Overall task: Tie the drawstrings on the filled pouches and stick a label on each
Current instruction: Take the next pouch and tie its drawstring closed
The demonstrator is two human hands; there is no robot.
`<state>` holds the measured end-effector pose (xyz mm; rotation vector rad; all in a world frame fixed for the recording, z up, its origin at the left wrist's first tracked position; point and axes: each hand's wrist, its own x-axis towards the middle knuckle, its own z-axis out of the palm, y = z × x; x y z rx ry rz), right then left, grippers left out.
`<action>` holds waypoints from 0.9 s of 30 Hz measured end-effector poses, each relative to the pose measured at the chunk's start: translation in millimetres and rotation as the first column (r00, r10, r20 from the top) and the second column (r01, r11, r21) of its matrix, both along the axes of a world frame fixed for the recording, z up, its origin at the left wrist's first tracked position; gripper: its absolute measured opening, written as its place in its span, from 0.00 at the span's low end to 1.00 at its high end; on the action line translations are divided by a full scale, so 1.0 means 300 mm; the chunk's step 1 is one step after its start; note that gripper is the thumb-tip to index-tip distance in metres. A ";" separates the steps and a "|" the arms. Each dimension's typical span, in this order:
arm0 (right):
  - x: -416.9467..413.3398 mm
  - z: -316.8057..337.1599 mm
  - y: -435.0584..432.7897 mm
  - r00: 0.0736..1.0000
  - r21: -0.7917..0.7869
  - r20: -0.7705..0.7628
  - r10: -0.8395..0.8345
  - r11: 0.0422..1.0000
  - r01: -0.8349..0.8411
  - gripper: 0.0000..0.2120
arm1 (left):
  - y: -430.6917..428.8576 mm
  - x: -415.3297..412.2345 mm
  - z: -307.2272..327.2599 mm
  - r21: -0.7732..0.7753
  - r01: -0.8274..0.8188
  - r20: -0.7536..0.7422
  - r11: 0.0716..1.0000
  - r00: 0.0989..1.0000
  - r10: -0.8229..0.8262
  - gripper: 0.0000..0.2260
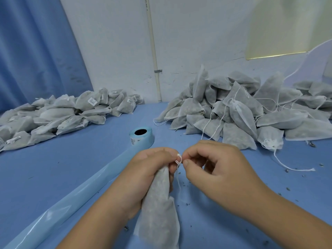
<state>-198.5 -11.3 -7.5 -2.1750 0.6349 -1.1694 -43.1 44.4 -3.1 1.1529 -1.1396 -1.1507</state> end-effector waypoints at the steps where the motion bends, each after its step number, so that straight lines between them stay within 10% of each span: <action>1: -0.001 0.001 0.000 1.000 0.025 0.010 0.007 1.000 -0.007 0.05 | 0.001 0.003 0.000 -0.008 -0.008 0.033 1.000 0.999 0.008 0.11; 14: -0.015 0.014 -0.041 0.998 0.353 0.046 0.035 0.935 -0.049 0.07 | 0.001 0.026 0.002 -0.052 -0.080 0.281 0.995 0.955 0.092 0.07; 21: -0.024 0.035 -0.065 0.797 0.586 0.587 0.141 0.605 -0.539 0.05 | 0.000 0.035 0.003 -0.051 -0.070 0.301 0.996 0.950 0.082 0.07; 27: -0.032 0.035 -0.058 0.709 0.653 0.619 0.338 0.280 -0.704 0.06 | -0.010 0.043 -0.002 -0.105 -0.155 0.366 0.982 0.912 0.183 0.08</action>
